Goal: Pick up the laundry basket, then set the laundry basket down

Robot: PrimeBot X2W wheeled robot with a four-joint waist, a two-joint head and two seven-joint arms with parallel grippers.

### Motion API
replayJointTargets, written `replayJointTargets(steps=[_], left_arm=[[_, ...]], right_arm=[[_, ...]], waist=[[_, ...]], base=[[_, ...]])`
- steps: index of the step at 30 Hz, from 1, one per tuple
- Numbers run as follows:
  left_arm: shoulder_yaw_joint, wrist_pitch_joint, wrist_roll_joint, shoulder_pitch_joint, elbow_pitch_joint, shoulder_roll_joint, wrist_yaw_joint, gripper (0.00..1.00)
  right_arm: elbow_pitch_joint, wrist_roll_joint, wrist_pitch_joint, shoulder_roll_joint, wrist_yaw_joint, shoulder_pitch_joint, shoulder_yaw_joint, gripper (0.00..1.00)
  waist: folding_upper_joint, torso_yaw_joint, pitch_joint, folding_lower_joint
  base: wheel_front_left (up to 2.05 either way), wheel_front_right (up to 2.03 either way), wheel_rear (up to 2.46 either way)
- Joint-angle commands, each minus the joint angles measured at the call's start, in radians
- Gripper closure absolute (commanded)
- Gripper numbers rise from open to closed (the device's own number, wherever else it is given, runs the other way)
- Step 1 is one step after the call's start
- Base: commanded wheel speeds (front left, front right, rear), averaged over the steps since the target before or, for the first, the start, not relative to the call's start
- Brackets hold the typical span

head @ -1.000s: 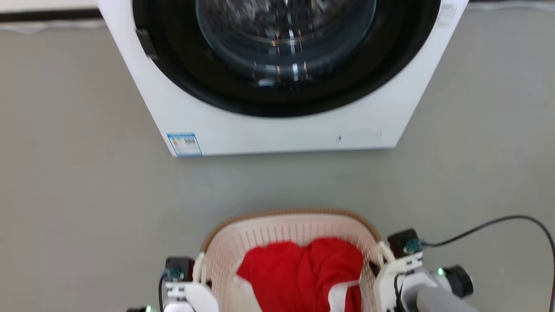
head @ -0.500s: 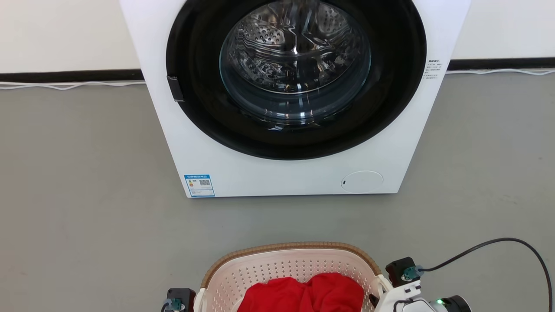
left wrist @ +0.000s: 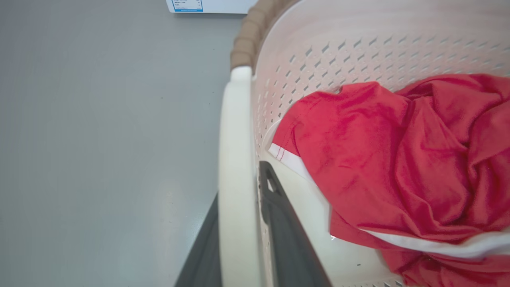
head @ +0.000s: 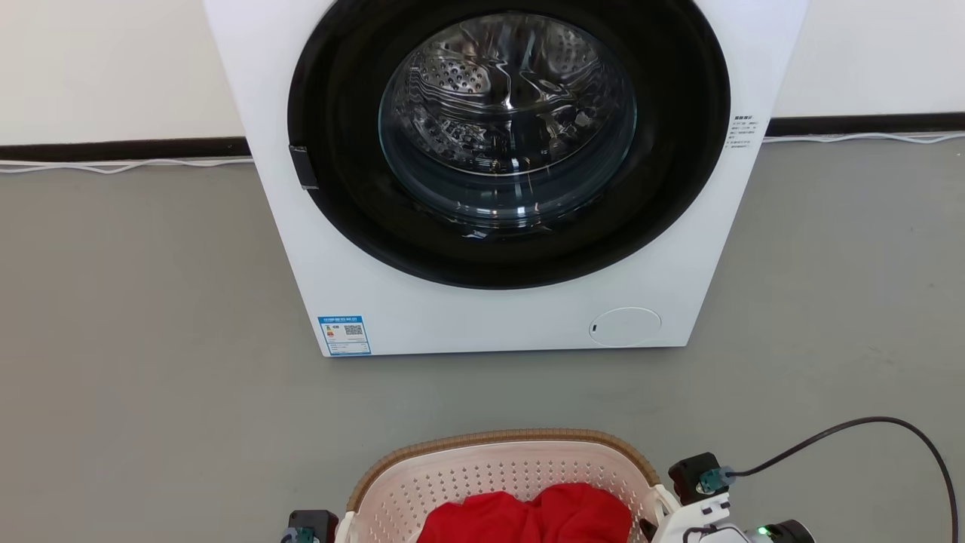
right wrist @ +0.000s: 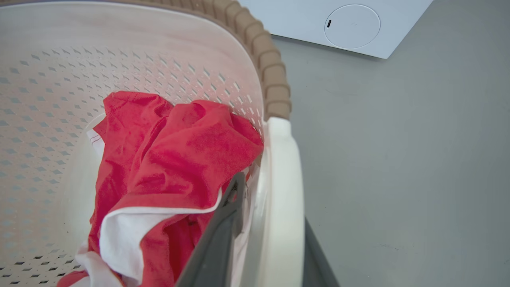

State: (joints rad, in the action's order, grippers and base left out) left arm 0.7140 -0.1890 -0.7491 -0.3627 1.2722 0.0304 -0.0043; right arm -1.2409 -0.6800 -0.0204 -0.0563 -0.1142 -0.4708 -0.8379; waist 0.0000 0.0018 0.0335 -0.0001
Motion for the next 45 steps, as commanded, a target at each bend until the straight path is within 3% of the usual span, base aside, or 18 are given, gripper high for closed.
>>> replayJointTargets(steps=[1, 45], left_arm=[[-0.008, -0.008, 0.007, -0.024, -0.005, 0.02, 0.001, 1.0], [0.082, -0.023, -0.095, -0.046, 0.006, 0.02, 0.012, 1.0]], right_arm=[[0.017, -0.003, -0.005, 0.006, -0.017, -0.002, -0.023, 1.0], [-0.012, -0.115, -0.033, 0.006, -0.017, -0.028, -0.127, 1.0]], waist=[[0.0, 0.001, 0.003, 0.0001], [0.0, 0.005, -0.021, 0.0001]], base=[[0.0, 0.0, 0.0], [0.0, 0.0, 0.0]])
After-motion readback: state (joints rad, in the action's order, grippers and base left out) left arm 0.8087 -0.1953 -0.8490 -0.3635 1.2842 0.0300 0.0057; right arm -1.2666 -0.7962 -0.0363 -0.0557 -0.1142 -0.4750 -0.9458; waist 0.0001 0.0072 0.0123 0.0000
